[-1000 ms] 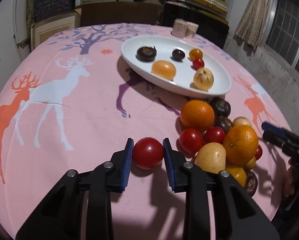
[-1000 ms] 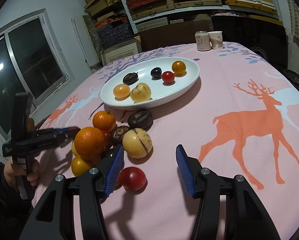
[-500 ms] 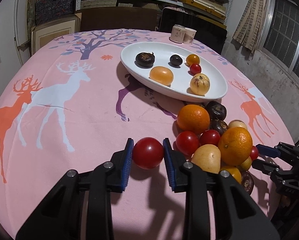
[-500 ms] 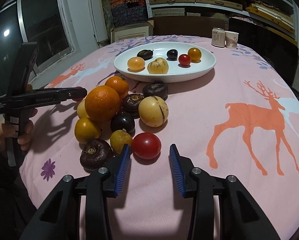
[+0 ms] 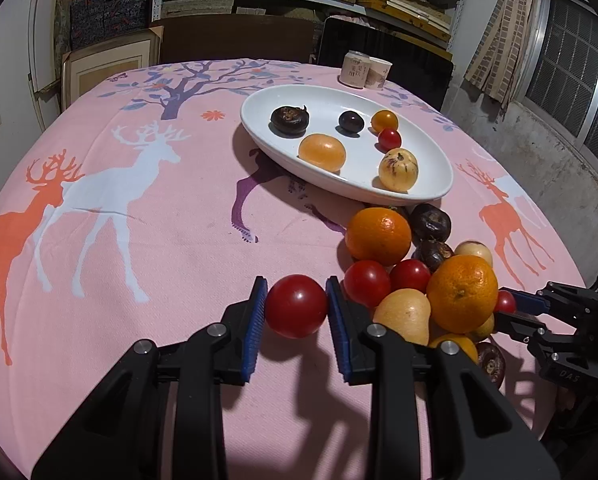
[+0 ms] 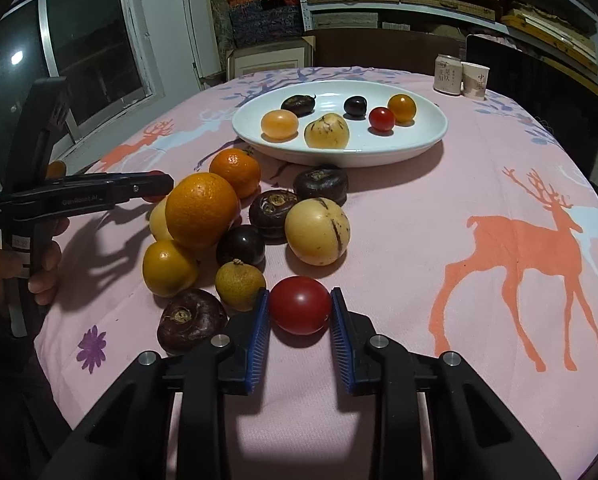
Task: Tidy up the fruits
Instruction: 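Grasp a red tomato with the left tool while the right tool grasps another red tomato, then carry both red tomatoes over the plate and open both tools to release them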
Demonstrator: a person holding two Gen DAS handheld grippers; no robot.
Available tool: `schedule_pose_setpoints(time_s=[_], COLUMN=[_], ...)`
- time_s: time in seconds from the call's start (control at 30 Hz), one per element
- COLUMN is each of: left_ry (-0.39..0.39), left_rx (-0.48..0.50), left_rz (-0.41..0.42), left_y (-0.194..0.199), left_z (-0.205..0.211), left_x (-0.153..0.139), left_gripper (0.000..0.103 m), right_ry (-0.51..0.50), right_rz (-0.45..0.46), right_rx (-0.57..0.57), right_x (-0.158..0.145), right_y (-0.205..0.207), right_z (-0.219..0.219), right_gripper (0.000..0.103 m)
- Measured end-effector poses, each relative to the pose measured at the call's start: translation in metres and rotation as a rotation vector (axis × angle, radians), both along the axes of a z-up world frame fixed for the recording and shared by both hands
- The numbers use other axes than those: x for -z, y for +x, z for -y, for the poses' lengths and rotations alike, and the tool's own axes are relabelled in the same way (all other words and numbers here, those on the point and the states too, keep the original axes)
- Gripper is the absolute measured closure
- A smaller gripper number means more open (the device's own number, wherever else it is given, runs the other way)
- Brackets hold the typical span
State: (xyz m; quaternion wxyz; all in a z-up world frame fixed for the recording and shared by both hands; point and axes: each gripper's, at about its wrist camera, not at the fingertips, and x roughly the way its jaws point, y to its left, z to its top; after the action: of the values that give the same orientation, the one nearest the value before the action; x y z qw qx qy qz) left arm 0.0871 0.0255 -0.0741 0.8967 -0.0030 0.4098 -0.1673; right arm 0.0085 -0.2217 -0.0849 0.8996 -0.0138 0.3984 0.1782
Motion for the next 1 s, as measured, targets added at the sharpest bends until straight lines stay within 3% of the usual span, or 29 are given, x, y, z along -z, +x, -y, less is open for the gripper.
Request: schedule_pose_setpoints(time_s=[0.57,1.0], left_ry=[0.015,0.030], left_rx=[0.035,0.111], left_rz=[0.042,0.099], left_y=[-0.017,0.000], left_z=[0.007,0.036], left_x=[-0.009,-0.051], left_gripper=[0.074,0.074], right_ry=[0.129,0.136], right_rz=[0.028,0.096], right_rx=[0.063,0.100], right_x=[-0.009,-0.056], right_y=[-0.004,0.024], right_z=[0.026,0.049], right_gripper=[0.073,0.073])
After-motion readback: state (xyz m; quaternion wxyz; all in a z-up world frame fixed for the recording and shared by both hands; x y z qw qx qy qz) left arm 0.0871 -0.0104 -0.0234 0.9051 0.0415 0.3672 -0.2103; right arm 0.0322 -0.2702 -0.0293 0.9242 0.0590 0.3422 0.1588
